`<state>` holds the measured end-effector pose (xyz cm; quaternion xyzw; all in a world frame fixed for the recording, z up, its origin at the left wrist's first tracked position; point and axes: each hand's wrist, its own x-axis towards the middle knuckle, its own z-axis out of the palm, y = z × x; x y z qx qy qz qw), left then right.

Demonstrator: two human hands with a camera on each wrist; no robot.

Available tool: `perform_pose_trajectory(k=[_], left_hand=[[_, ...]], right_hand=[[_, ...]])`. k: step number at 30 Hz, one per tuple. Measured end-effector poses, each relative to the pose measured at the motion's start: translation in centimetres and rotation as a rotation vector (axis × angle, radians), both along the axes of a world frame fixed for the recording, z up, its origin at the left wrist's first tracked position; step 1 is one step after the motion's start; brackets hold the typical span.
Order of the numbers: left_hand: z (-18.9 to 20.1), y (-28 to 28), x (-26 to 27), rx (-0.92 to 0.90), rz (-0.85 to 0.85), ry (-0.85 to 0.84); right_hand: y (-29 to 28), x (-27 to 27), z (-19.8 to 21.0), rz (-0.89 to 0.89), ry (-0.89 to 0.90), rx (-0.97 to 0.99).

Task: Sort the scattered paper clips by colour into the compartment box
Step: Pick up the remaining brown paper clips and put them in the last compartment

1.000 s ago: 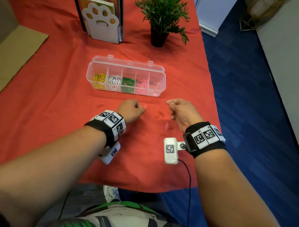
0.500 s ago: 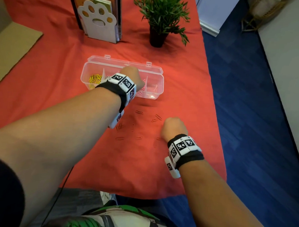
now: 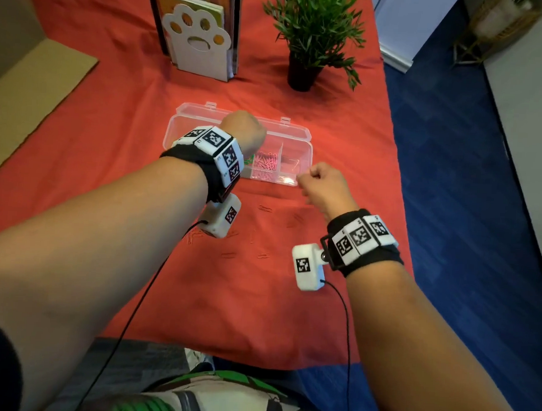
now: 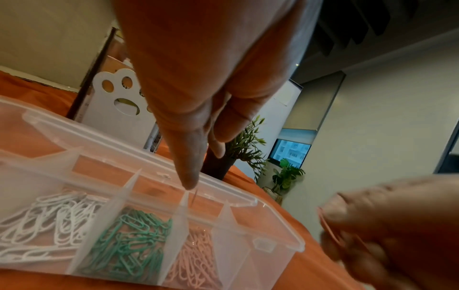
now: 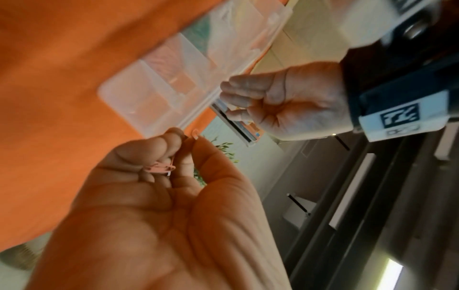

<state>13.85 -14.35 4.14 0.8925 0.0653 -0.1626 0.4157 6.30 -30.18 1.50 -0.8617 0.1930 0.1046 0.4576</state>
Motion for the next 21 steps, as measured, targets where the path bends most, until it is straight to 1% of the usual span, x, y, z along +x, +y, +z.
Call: perform_pose_trajectory(k=[2,4,5,7,10,13,15,18,21], left_hand=[[-0.2,1.0,-0.4,-0.064,0.051,-0.009],[-0.4,2.3,-1.1,-0.146,0.118,-0.02],[-0.5,3.1,-1.4,-0.157,0.14,-0.03],[-0.9,4.8,-2.3,-0.151,0.146,-0.056],[-1.6,7.1,-4.0,-0.077,0.099,-0.109],[-3.1,9.3,-6.2,-0.018,0.081,-0.076],[-4.5,10.6,-7.9,0.009,0.079,-0.045],[-5.9,11.6,-10.1,0.147,0.048,-0.022],[-6.9,11.9,-11.9,0.197,0.022,0.008]], right_hand=[[1.1,1.5,0.7,0.005,-0.04,0.017],[2.4,3.1,1.3,0.041,-0.059,-0.01],[3.1,3.8,1.4,0.061,-0.065,-0.025],[4.5,4.8,1.4,0.119,-0.053,-0.074],[5.8,4.9,1.9,0.208,-0.031,-0.191],[6.1,3.5,2.5,0.207,-0.11,-0.221],[6.1,1.9,2.0,0.23,-0.138,-0.211],[5.9,-1.0,0.2,0.27,-0.054,-0.208],[5.9,-3.8,-2.0,0.321,0.005,-0.288]])
